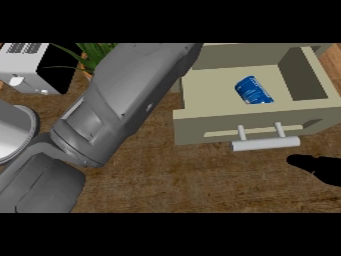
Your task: Pick up the can, place it into the drawer and close the drawer
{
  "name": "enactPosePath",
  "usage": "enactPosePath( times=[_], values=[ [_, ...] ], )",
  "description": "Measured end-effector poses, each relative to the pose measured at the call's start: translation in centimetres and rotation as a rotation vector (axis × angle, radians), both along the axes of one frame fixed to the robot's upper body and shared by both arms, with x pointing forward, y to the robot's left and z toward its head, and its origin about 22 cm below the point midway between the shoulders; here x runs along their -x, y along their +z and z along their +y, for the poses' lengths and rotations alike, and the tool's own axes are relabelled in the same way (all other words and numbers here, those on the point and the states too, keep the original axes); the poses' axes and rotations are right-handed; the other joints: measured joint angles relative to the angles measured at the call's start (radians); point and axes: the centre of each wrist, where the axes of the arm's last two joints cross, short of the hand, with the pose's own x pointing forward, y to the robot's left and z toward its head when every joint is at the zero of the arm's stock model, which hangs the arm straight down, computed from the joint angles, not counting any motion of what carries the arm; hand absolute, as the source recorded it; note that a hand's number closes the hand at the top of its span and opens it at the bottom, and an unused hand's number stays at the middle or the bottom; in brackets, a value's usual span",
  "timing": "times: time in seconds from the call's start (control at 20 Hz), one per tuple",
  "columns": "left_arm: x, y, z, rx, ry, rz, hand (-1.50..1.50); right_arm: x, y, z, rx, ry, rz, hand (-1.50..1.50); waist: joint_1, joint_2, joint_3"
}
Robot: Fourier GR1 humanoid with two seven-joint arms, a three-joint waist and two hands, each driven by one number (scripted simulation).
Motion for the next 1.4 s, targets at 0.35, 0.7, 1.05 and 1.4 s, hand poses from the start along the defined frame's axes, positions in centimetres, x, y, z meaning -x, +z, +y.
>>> enactPosePath(
  times=[0.35, 0.7, 1.05, 1.4],
  values=[
    [0.0, 0.3, -0.1, 0.005, 0.002, -0.012, -1.5, -3.4, -1.7, 2.1, 0.221, -0.03, 0.005, -1.5, 0.031, -0.006, 0.0],
    [-0.3, 0.5, 0.3, -0.014, -0.005, -0.02, -1.5, -7.4, -5.9, 4.5, 0.4, -0.065, 0.035, -1.5, 0.061, -0.011, -0.001],
    [-0.7, 0.7, 1.3, -0.004, -0.008, -0.008, -1.5, -11.6, -9.2, 6.5, 0.521, -0.094, 0.036, -1.5, 0.084, -0.018, -0.001],
    [-1.4, 0.9, 3.6, -0.006, 0.012, -0.01, -1.5, -15.5, -11.9, 7.4, 0.581, -0.165, 0.027, -1.5, 0.111, -0.023, -0.001]
  ],
)
